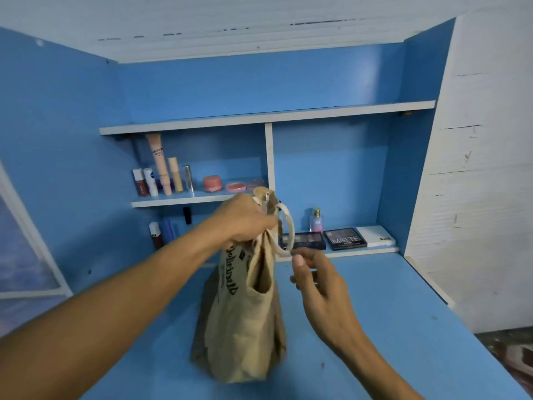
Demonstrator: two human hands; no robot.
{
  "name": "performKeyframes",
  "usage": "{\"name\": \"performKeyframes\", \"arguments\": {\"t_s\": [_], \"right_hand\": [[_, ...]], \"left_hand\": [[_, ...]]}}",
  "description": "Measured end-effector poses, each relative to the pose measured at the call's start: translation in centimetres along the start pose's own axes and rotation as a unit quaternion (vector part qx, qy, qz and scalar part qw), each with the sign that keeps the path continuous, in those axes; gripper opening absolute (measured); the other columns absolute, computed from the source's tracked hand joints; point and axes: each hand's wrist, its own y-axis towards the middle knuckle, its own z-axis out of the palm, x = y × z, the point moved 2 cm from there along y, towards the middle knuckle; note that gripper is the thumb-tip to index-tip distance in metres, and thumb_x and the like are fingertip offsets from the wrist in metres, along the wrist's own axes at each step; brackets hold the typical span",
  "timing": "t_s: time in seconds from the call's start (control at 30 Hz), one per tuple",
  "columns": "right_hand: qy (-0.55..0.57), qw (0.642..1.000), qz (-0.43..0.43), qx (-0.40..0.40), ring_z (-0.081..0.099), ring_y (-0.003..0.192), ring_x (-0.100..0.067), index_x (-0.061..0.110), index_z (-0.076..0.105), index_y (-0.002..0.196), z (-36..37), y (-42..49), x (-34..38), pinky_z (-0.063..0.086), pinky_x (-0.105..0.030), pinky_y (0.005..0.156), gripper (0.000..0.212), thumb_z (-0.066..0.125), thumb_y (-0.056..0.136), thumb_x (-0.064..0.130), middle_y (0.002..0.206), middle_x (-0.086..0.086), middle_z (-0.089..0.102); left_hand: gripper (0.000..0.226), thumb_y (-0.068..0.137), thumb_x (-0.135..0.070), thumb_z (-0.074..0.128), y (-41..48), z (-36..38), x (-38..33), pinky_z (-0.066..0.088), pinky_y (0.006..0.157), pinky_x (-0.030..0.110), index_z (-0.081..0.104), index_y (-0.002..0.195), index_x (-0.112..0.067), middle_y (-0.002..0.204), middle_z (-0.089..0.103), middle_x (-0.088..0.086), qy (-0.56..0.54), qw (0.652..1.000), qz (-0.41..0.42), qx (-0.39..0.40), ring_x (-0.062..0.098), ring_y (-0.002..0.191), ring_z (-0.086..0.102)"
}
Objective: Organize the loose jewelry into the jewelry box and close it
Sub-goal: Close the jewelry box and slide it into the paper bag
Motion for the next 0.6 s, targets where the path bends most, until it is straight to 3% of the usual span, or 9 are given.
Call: {"name": "performKeyframes", "arguments": {"t_s": [0.1, 0.2, 0.27, 0.33, 0.4, 0.47, 0.5, 0.57, 0.6], "right_hand": [[0.05, 0.998, -0.023, 0.006, 0.061, 0.118, -0.01, 0.034, 0.062, 0.127, -0.3, -3.1, 0.9, 0.047, -0.03, 0.096, 0.068, 0.033, 0.087, 0.082, 0.121, 0.013, 0.067], [0.042, 0.998, -0.023, -0.034, 0.056, 0.125, -0.008, 0.03, 0.049, 0.144, -1.1, -5.8, 0.9, 0.046, -0.029, 0.094, 0.087, 0.06, 0.074, 0.08, 0.132, 0.011, 0.06], [-0.022, 0.995, 0.015, -0.099, 0.06, 0.11, 0.002, 0.042, 0.053, 0.132, -1.7, -6.1, 0.1, 0.048, -0.021, 0.083, 0.075, 0.082, 0.065, 0.059, 0.118, 0.017, 0.062], [-0.021, 0.987, 0.049, -0.153, 0.062, 0.09, 0.003, 0.048, 0.057, 0.11, -2.7, -5.0, -0.7, 0.047, -0.022, 0.071, 0.047, 0.082, 0.078, 0.024, 0.096, 0.018, 0.068], [0.002, 0.985, 0.06, -0.162, 0.063, 0.077, -0.003, 0.039, 0.062, 0.097, -4.1, -3.4, -1.2, 0.047, -0.026, 0.065, 0.033, 0.071, 0.087, 0.008, 0.084, 0.015, 0.069], [0.023, 0.988, 0.053, -0.143, 0.063, 0.076, -0.009, 0.029, 0.063, 0.093, -5.2, -2.0, -1.0, 0.048, -0.022, 0.064, 0.025, 0.066, 0.09, 0.005, 0.082, 0.012, 0.07], [0.032, 0.99, 0.051, -0.128, 0.064, 0.078, -0.009, 0.028, 0.064, 0.093, -5.7, -1.3, -0.9, 0.049, -0.022, 0.066, 0.024, 0.065, 0.091, 0.004, 0.083, 0.011, 0.07], [0.049, 0.992, 0.053, -0.1, 0.067, 0.084, -0.011, 0.027, 0.066, 0.097, -6.7, -0.2, -0.8, 0.053, -0.03, 0.073, 0.025, 0.064, 0.092, 0.003, 0.088, 0.008, 0.073], [0.054, 0.993, 0.058, -0.088, 0.068, 0.086, -0.013, 0.027, 0.067, 0.099, -7.2, 0.4, -0.7, 0.055, -0.033, 0.074, 0.025, 0.065, 0.092, 0.003, 0.09, 0.006, 0.074]], "left_hand": [[0.017, 0.09, -0.004, 0.06, 0.2, 1.8, -1.5, 0.059, 0.058, 0.039, 0.063, 0.073, -0.006, 0.067, 0.063, 0.012, -0.22, 0.974, -0.047, 0.027, 0.019, 0.049, 0.059], [0.006, 0.097, 0.003, 0.054, -0.2, 3.0, -2.7, 0.055, 0.044, 0.03, 0.06, 0.1, 0.003, 0.077, 0.065, 0.019, -0.393, 0.915, -0.085, 0.025, 0.018, 0.046, 0.065], [0.006, 0.098, 0.004, 0.053, -0.6, 3.6, -3.2, 0.055, 0.044, 0.028, 0.059, 0.098, 0.003, 0.07, 0.063, 0.014, -0.463, 0.882, -0.092, 0.007, 0.016, 0.046, 0.065], [0.009, 0.1, 0.0, 0.054, -0.9, 4.2, -3.2, 0.059, 0.051, 0.031, 0.063, 0.097, 0.002, 0.07, 0.064, 0.011, -0.512, 0.855, -0.083, -0.001, 0.018, 0.056, 0.068], [0.017, 0.102, -0.016, 0.058, -1.2, 4.5, -2.1, 0.063, 0.071, 0.038, 0.065, 0.116, -0.009, 0.089, 0.068, 0.007, -0.494, 0.867, -0.032, -0.046, 0.022, 0.081, 0.072], [0.033, 0.101, -0.035, 0.058, -1.1, 3.8, 0.4, 0.058, 0.085, 0.034, 0.057, 0.133, -0.027, 0.112, 0.064, -0.002, -0.335, 0.927, 0.04, -0.162, 0.015, 0.1, 0.067], [0.038, 0.101, -0.039, 0.057, -1.0, 3.5, 2.0, 0.053, 0.088, 0.029, 0.052, 0.138, -0.03, 0.12, 0.058, -0.004, -0.253, 0.94, 0.054, -0.222, 0.011, 0.105, 0.063], [0.047, 0.101, -0.041, 0.054, -0.6, 3.6, 6.0, 0.046, 0.101, 0.034, 0.045, 0.144, -0.024, 0.135, 0.049, 0.002, -0.193, 0.941, 0.0, -0.277, 0.017, 0.118, 0.054], [0.051, 0.101, -0.046, 0.053, -0.3, 3.9, 7.8, 0.041, 0.107, 0.039, 0.044, 0.144, -0.021, 0.141, 0.048, 0.005, -0.214, 0.942, -0.052, -0.254, 0.02, 0.124, 0.049]]}}
